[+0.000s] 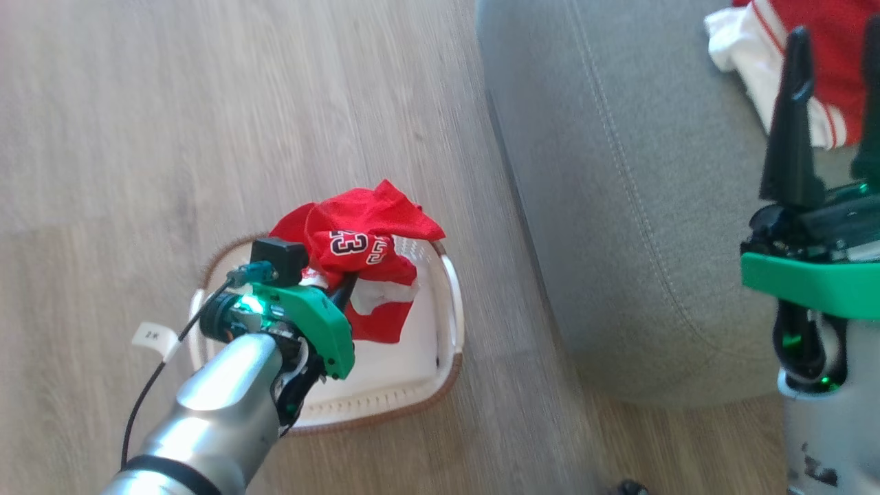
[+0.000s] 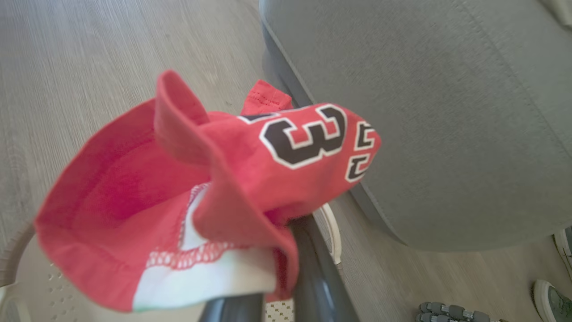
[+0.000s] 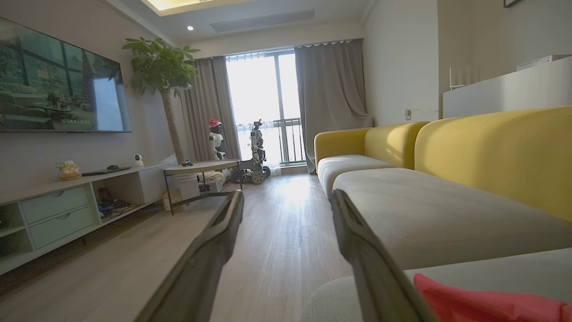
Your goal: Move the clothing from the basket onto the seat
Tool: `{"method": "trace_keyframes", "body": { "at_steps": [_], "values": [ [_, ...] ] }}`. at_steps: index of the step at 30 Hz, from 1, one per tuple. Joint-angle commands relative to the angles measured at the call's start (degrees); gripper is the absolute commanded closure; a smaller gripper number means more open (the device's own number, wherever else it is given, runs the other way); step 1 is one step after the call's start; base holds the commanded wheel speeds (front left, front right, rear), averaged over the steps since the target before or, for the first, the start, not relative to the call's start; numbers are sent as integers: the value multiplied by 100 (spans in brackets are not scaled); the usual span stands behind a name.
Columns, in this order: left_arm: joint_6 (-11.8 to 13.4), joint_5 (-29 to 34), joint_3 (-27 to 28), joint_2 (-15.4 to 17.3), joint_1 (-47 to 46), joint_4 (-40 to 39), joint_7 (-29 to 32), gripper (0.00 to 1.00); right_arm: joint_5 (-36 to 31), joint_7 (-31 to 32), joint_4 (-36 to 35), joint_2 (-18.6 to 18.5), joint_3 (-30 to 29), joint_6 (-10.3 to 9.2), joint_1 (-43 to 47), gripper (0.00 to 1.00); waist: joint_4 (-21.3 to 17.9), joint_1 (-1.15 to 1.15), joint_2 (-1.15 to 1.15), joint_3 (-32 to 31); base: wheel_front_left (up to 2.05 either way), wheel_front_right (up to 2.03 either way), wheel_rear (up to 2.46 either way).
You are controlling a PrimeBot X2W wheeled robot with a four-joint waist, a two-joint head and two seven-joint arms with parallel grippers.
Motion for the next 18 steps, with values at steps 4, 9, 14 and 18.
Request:
{"method": "trace_keyframes", "body": {
  "at_steps": [4, 9, 14, 18],
  "values": [
    [9, 6, 168, 242, 92, -524, -148, 100, 91, -27, 33, -114, 123, -1, 309, 0, 321, 0, -1, -851, 0, 0, 0],
    [166, 159, 296, 397, 250, -1175, -172, 100, 183, -27, 246, -225, 248, -1, 641, 0, 465, 0, -1, -1359, 0, 0, 0],
    [420, 228, 454, 626, 364, -2007, -175, 100, 260, -27, 415, -289, 351, -1, 910, 0, 602, 0, -1, -1734, 0, 0, 0],
    [614, 248, 482, 803, 387, -2685, -39, 100, 292, -27, 549, -245, 425, -1, 1145, 0, 687, 0, -1, -1959, 0, 0, 0]
  ]
}}
